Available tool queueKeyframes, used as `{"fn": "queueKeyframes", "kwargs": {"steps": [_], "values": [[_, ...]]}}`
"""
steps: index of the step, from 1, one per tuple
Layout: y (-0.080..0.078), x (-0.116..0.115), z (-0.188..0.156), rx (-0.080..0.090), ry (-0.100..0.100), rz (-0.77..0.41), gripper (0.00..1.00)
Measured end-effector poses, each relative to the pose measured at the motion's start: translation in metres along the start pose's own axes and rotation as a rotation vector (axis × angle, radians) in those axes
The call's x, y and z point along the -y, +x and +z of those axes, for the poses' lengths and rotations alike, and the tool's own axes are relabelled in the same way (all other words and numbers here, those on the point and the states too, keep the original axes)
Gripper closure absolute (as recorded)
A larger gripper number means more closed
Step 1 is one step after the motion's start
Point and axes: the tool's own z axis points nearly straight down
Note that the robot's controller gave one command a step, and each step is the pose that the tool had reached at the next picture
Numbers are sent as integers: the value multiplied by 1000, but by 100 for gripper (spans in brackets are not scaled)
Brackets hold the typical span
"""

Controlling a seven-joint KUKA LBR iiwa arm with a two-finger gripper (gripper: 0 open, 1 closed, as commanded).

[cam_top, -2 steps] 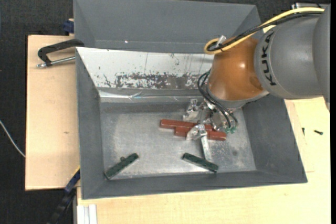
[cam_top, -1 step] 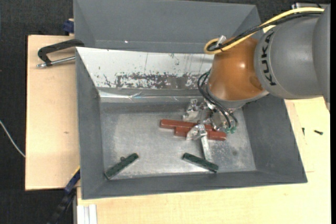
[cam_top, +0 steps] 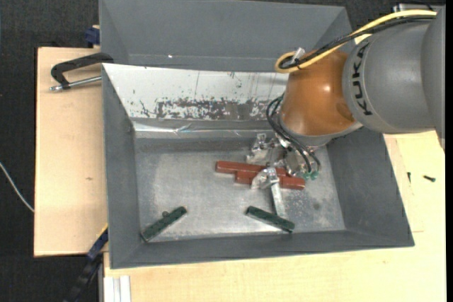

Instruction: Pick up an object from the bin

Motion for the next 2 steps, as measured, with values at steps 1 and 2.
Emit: {"fn": "queueKeyframes", "kwargs": {"steps": [1,2], "values": [[0,0,0,0,0,0,100],[0,0,0,0,0,0,100]]}}
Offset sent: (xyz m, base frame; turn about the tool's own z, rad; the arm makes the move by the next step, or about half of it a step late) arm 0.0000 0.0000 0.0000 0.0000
